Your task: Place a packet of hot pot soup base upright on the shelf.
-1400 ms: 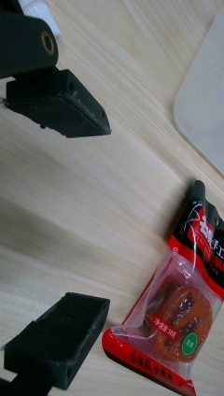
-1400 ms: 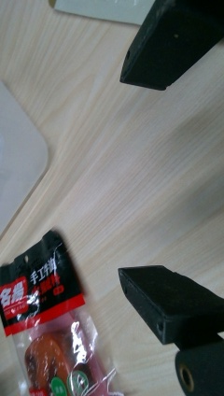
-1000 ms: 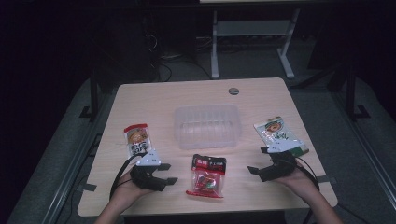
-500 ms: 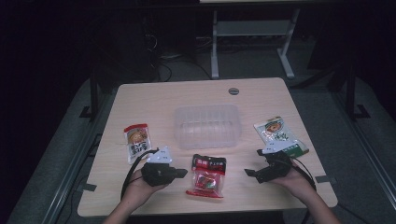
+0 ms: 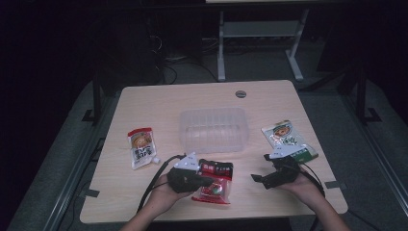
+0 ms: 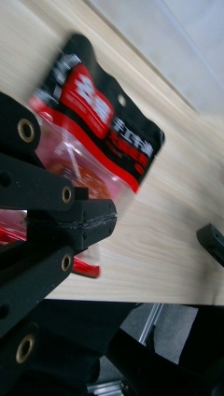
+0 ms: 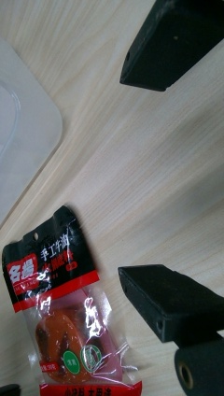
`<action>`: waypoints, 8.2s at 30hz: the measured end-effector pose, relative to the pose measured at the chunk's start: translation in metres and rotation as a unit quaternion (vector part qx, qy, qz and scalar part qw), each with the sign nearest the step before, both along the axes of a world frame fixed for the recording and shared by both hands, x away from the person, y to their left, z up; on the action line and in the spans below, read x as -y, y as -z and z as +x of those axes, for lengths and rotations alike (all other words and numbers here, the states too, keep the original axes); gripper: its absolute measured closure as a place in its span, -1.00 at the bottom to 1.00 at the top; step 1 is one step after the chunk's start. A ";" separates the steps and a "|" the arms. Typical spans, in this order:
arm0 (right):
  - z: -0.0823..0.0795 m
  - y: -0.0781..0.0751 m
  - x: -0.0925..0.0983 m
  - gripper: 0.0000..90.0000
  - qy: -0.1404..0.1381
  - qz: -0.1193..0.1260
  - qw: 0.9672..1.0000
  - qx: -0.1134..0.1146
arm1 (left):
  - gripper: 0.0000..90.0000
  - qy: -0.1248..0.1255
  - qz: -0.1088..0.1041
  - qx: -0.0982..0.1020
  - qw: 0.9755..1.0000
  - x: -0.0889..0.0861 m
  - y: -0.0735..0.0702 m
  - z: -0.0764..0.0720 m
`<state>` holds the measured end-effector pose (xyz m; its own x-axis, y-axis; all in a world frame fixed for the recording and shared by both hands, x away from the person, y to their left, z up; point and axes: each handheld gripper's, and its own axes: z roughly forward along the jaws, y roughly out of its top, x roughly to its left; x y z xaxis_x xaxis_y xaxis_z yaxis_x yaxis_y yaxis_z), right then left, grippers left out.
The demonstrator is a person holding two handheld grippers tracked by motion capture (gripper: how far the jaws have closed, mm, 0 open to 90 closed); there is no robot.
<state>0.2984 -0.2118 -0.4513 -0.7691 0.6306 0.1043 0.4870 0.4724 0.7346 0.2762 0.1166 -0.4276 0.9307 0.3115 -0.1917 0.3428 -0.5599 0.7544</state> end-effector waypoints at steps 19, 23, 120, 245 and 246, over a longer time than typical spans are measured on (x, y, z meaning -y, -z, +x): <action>0.000 0.002 -0.001 -0.85 -0.006 -0.004 1.000 -0.004 | 1.00 0.031 0.052 -0.006 0.998 0.044 0.024 -0.011; 0.000 0.001 0.000 -0.85 -0.008 -0.003 1.000 -0.001 | 1.00 0.028 0.056 -0.006 0.998 0.042 0.022 -0.011; -0.002 0.005 -0.003 -0.82 -0.003 -0.005 1.000 -0.024 | 0.99 -0.094 0.107 -0.013 0.990 -0.090 0.016 0.013; 0.027 -0.002 -0.140 1.00 -0.215 0.149 0.961 -0.092 | 1.00 -0.096 0.124 -0.017 0.987 -0.093 0.017 0.013; 0.027 -0.004 -0.139 1.00 -0.219 0.151 0.960 -0.084 | 1.00 -0.097 0.120 -0.013 0.988 -0.094 0.015 0.013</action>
<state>0.3255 -0.0727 -0.4474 -0.9101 0.1708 0.3776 0.4135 0.4365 0.7991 0.2891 0.2103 -0.4427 0.8444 0.5235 -0.1138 0.4791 -0.6427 0.5979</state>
